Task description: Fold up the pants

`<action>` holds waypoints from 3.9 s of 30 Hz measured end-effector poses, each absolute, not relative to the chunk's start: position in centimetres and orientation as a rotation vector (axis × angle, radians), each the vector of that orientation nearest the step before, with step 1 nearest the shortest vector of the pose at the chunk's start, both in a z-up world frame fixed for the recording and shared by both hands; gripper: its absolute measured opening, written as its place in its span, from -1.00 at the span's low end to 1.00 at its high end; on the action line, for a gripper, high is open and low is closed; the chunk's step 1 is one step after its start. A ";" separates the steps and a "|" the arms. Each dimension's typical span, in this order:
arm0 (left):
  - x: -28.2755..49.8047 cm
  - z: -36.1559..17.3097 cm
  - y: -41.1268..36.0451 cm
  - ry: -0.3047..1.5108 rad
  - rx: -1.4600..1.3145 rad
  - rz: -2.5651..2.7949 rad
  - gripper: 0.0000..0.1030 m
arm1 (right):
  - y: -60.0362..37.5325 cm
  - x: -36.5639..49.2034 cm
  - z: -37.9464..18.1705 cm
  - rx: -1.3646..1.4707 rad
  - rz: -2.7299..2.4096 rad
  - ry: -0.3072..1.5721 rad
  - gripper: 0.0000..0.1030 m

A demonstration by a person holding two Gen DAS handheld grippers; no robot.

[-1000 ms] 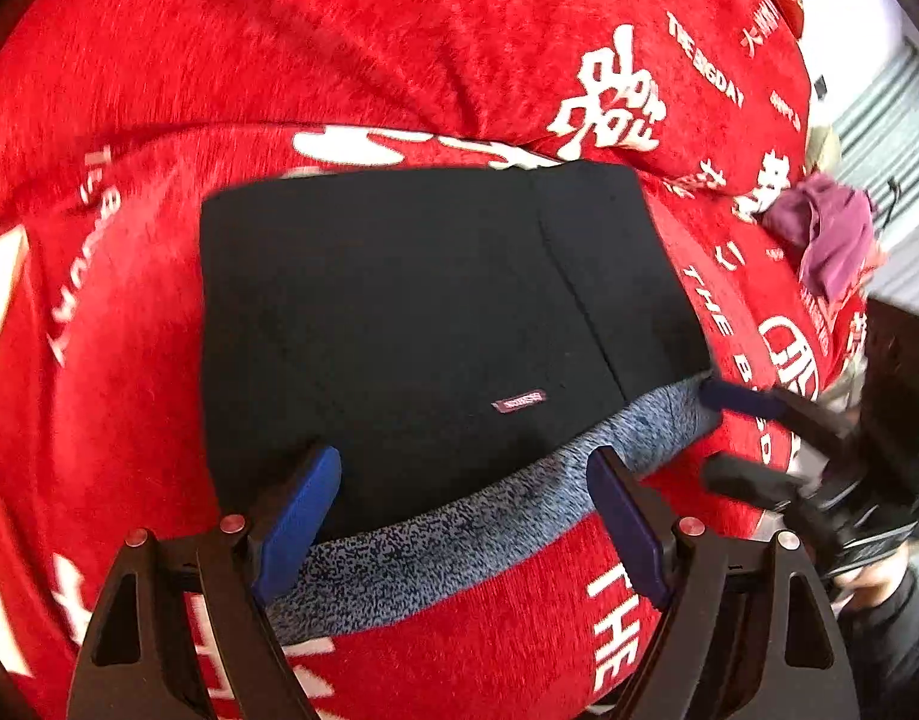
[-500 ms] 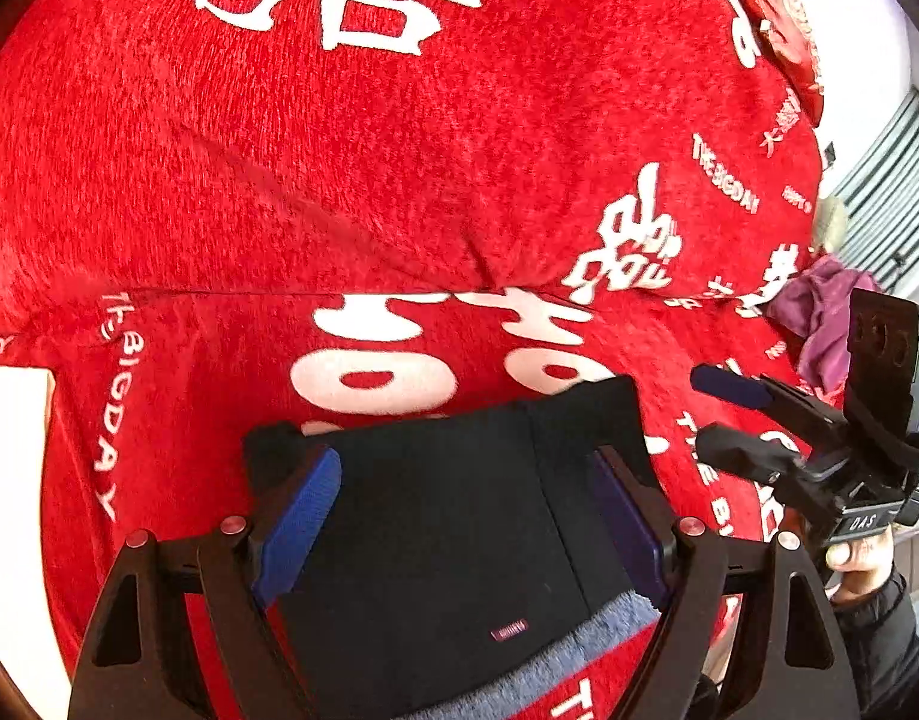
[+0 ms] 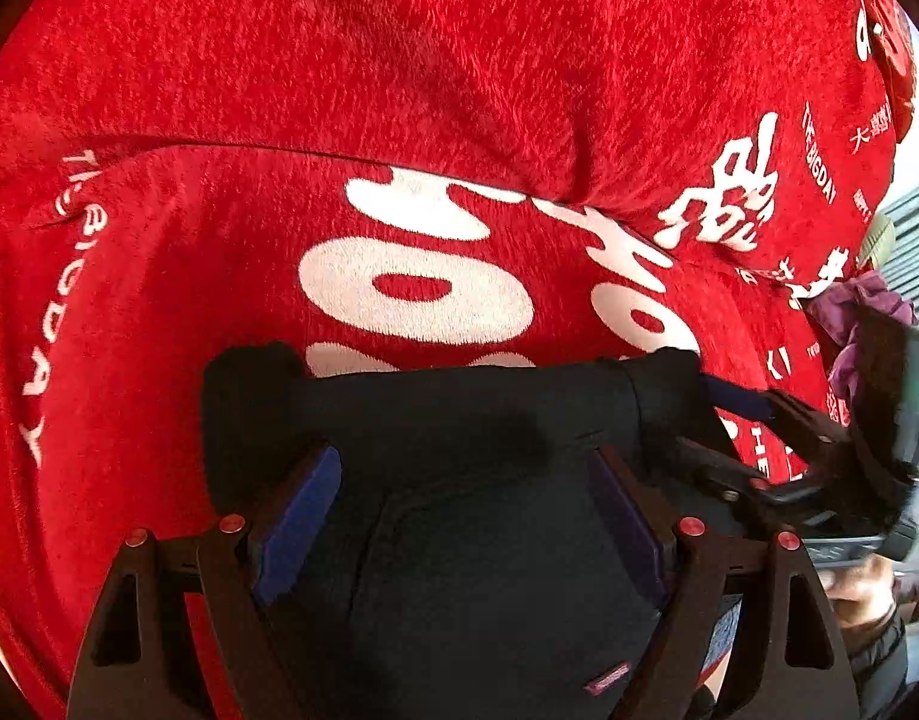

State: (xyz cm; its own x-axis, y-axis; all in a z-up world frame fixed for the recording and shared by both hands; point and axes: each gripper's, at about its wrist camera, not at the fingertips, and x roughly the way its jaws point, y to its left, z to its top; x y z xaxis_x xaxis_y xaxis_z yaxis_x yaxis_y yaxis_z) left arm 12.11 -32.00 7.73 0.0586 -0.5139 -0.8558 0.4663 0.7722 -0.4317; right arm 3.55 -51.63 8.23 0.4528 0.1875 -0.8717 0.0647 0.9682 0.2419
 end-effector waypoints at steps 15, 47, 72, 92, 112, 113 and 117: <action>5.5 11.3 -29.9 1.211 0.066 -0.814 0.66 | -48.2 -6.1 13.3 0.273 0.089 0.915 0.90; 1.3 11.0 -25.6 1.136 0.075 -0.598 0.99 | -45.8 -9.4 15.7 0.222 -0.047 0.777 0.99; -4.9 11.5 -25.4 1.099 0.205 -0.521 0.99 | -46.6 -9.1 14.9 0.233 -0.189 0.945 1.00; -6.6 11.6 -24.8 1.081 0.258 -0.444 0.99 | -41.8 -13.3 13.4 0.159 -0.350 1.026 1.00; -7.1 12.0 -23.7 1.020 0.215 -0.386 0.99 | -41.1 -13.2 12.1 0.141 -0.343 1.055 1.00; -7.3 12.0 -23.8 1.008 0.227 -0.384 0.99 | -41.0 -13.2 12.1 0.139 -0.339 1.057 0.99; -7.6 12.2 -24.0 0.980 0.246 -0.393 0.99 | -40.9 -13.1 11.9 0.134 -0.330 1.064 1.00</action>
State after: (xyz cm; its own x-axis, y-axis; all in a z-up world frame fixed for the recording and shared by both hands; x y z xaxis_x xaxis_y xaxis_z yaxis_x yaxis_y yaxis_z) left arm -7.58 -24.03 12.20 0.4953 -0.2115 -0.8426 0.4296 0.9027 0.0259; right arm -13.10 -40.93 11.85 0.4420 -0.2010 -0.8742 0.3294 0.9428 -0.0502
